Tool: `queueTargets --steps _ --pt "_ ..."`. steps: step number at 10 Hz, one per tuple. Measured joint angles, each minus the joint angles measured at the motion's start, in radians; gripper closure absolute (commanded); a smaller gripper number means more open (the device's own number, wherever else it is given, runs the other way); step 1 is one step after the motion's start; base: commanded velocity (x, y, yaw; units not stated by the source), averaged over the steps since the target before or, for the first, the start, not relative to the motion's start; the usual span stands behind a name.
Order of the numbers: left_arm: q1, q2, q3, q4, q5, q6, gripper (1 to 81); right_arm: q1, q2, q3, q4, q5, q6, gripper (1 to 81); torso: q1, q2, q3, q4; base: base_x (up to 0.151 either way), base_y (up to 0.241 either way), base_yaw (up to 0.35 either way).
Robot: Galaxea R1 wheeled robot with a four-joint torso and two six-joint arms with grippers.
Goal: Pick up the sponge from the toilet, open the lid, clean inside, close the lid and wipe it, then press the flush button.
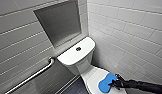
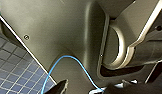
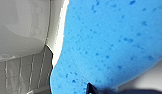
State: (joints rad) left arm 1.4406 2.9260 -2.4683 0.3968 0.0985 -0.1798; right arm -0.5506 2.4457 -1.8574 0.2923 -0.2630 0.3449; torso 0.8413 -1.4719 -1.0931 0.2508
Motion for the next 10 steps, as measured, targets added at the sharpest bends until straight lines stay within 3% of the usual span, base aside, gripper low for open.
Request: queueTargets --steps 2,7,10 --pt "0.0 0.0 0.0 0.0 0.0 0.0 1.0 -0.051 -0.003 0.005 0.0 0.014 0.001 81.1 0.0 0.0 0.0 0.0 0.0 0.0 0.0" --pt "0.0 0.0 0.0 0.0 0.0 0.0 1.0 -0.056 -0.061 0.082 0.0 0.054 0.002 81.1 0.0 0.0 0.0 0.0 0.0 0.0 0.0" --pt "0.0 0.0 0.0 0.0 0.0 0.0 1.0 -0.183 -0.147 0.112 0.0 0.13 0.002 81.1 0.0 0.0 0.0 0.0 0.0 0.0 0.0"
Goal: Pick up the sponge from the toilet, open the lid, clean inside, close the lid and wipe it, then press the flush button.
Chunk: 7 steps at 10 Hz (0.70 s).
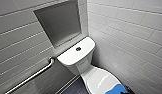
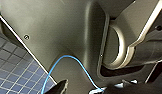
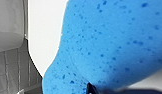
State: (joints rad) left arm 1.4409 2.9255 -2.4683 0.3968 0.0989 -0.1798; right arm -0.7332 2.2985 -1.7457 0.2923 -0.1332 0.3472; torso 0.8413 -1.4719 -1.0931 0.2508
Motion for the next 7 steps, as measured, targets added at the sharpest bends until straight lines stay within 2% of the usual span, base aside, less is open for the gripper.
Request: queueTargets --steps 2,5,7 --pt "0.0 0.0 0.0 0.0 0.001 0.0 1.0 -0.038 -0.015 0.028 0.002 0.09 0.0 81.1 0.0 0.0 0.0 0.0 0.0 0.0 0.0" --pt "0.0 0.0 0.0 0.0 0.001 0.0 1.0 -0.114 -0.089 0.15 0.001 0.137 -0.003 81.1 0.0 0.0 0.0 0.0 0.0 0.0 0.0" --pt "0.0 0.0 0.0 0.0 0.002 0.0 1.0 -0.186 -0.149 0.196 0.001 0.234 -0.005 81.1 0.0 0.0 0.0 0.0 0.0 0.0 0.0"
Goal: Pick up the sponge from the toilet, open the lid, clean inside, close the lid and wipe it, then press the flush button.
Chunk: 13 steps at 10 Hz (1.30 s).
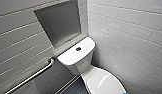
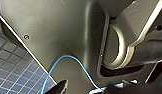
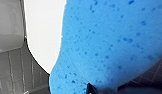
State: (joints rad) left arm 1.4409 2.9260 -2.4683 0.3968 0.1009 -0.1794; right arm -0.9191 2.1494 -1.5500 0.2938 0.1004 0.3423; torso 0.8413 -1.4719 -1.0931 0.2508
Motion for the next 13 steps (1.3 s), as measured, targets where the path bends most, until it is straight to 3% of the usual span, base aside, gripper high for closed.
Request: queueTargets --steps 3,6,10,13 --pt "0.0 0.0 0.0 0.0 0.0 0.016 1.0 -0.121 -0.034 0.068 -0.001 0.092 -0.002 81.1 0.0 0.0 0.0 0.0 0.0 0.0 0.0" --pt "0.0 0.009 -0.001 0.0 -0.001 0.018 1.0 -0.063 -0.06 0.112 -0.003 0.084 -0.003 81.1 0.0 0.0 0.0 0.0 0.0 0.0 0.0" --pt "0.0 0.008 -0.001 0.0 -0.001 0.018 1.0 0.26 0.046 0.071 -0.007 -0.127 -0.002 81.1 0.0 0.0 0.0 0.0 0.0 0.0 0.0" --pt "0.0 0.008 -0.001 0.0 -0.001 0.018 1.0 0.396 0.224 -0.143 -0.023 -0.321 -0.001 81.1 0.0 0.0 0.0 0.0 0.0 0.0 0.0"
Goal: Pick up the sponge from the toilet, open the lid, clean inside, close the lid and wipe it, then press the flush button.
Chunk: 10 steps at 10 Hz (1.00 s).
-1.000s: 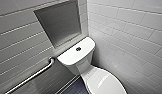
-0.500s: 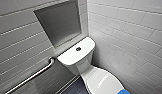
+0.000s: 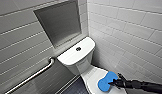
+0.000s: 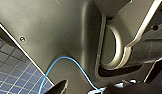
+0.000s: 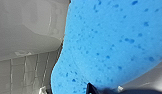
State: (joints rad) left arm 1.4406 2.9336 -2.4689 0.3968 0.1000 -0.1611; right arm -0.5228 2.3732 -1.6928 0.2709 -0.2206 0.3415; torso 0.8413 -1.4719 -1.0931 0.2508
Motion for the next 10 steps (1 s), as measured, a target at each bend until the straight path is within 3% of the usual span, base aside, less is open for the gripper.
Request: queueTargets --steps 5,10 --pt "0.0 -0.005 0.0 -0.001 0.0 0.0 1.0 0.076 0.325 -0.339 -0.043 -0.201 0.0 81.1 0.0 0.0 0.0 0.0 0.0 0.0 0.0" --pt "0.0 -0.006 0.0 -0.001 0.0 0.0 1.0 0.022 0.476 -0.552 -0.064 -0.251 0.001 81.1 0.0 0.0 0.0 0.0 0.0 0.0 0.0"
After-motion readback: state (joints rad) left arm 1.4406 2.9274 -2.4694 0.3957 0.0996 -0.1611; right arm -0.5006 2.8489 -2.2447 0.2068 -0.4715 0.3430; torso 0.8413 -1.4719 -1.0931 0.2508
